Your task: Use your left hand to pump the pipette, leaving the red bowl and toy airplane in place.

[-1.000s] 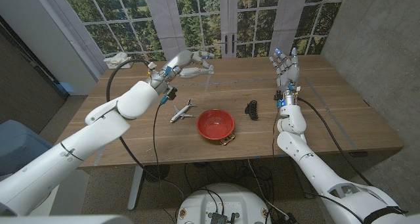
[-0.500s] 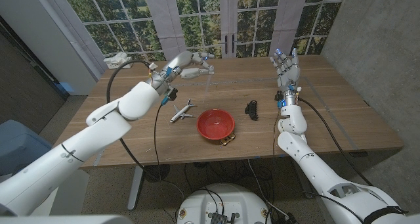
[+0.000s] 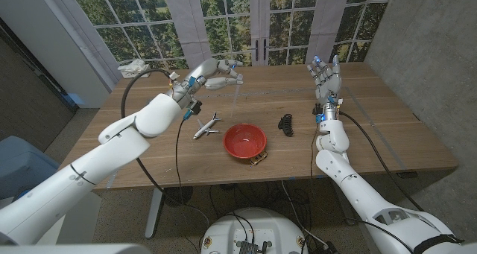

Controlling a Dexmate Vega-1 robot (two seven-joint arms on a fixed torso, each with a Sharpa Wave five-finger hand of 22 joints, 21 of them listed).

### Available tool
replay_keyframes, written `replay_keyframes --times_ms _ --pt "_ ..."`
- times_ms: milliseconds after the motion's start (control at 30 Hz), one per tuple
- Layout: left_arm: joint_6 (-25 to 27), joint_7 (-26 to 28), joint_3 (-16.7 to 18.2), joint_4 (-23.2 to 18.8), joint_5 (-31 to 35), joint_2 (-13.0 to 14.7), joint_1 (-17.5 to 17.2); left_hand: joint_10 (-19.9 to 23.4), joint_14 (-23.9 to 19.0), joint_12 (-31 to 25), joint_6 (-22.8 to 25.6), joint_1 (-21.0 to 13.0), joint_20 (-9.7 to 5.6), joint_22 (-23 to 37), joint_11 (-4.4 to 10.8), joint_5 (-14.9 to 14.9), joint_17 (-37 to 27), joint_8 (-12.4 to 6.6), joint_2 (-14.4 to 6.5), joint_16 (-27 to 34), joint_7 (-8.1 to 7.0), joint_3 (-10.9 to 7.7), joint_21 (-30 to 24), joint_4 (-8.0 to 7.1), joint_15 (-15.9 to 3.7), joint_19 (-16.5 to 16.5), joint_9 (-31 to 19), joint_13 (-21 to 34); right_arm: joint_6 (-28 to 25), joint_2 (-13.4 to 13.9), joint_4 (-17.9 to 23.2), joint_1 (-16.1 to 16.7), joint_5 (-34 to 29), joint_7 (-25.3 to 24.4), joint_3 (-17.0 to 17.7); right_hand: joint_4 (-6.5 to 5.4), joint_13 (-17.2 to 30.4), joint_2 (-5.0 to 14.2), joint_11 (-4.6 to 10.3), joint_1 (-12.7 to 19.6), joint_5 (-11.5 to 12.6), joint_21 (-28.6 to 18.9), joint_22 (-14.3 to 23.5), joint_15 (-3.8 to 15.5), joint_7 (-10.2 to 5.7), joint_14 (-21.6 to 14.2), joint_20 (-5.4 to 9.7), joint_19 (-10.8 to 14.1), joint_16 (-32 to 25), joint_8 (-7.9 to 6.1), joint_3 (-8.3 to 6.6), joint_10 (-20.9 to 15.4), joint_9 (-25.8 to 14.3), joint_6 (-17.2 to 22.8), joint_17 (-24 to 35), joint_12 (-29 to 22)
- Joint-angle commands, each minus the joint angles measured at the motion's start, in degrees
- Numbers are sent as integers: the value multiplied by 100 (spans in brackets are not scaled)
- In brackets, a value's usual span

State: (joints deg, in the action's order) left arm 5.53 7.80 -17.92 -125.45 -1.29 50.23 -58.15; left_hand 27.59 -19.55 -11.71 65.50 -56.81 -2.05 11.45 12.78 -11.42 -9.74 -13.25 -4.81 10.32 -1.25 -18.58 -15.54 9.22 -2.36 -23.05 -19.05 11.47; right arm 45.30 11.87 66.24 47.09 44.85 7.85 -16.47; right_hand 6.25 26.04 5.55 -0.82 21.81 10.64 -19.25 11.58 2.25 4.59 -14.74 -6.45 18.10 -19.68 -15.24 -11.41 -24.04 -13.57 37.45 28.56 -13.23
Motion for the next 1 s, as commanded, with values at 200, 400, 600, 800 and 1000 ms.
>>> replay_keyframes --times_ms 200,400,600,800,1000 --pt "-112 -58 -26 150 -181 -60 66 -40 41 0 -125 136 44 9 -21 42 -30 122 44 33 -31 72 -29 -13 -656 2 38 7 21 -15 -54 -17 -23 -17 5 40 8 42 15 21 28 24 12 28 19 23 -22 -16 8 4 -3 15 -23 52 20 -43" --pt "-202 -37 -26 214 -251 -92 44 -64 47 4 -162 221 53 7 -32 63 -36 156 77 36 -1 117 -25 -37 -631 9 71 5 23 -9 -43 -21 -54 -39 -2 49 9 43 13 13 27 24 12 33 17 19 -20 -17 9 8 -6 13 -26 53 22 -44" --pt "-296 21 12 284 -361 -152 -6 -69 54 1 -225 264 65 7 -34 72 -36 191 86 35 -1 138 -23 -44 -619 13 95 5 9 -3 -42 -30 -64 -39 -13 56 9 44 9 6 27 25 13 31 23 26 -22 -19 14 9 -8 19 -30 58 23 -43" --pt "-444 68 40 365 -448 -206 -52 -70 53 -1 -230 277 64 7 -37 74 -36 196 88 36 6 145 -22 -43 -618 16 107 5 3 8 -11 -29 -101 -80 -19 61 9 44 14 0 26 25 13 25 30 20 -26 -19 13 10 -9 25 -29 65 25 -41" --pt "-556 106 74 439 -537 -251 -104 -74 55 -3 -243 290 69 7 -40 76 -35 204 88 36 2 152 -20 -41 -612 22 122 5 -18 18 4 -40 -115 -88 -31 68 9 44 0 -7 25 24 13 29 35 26 -28 -18 17 15 -11 20 -33 60 26 -44"
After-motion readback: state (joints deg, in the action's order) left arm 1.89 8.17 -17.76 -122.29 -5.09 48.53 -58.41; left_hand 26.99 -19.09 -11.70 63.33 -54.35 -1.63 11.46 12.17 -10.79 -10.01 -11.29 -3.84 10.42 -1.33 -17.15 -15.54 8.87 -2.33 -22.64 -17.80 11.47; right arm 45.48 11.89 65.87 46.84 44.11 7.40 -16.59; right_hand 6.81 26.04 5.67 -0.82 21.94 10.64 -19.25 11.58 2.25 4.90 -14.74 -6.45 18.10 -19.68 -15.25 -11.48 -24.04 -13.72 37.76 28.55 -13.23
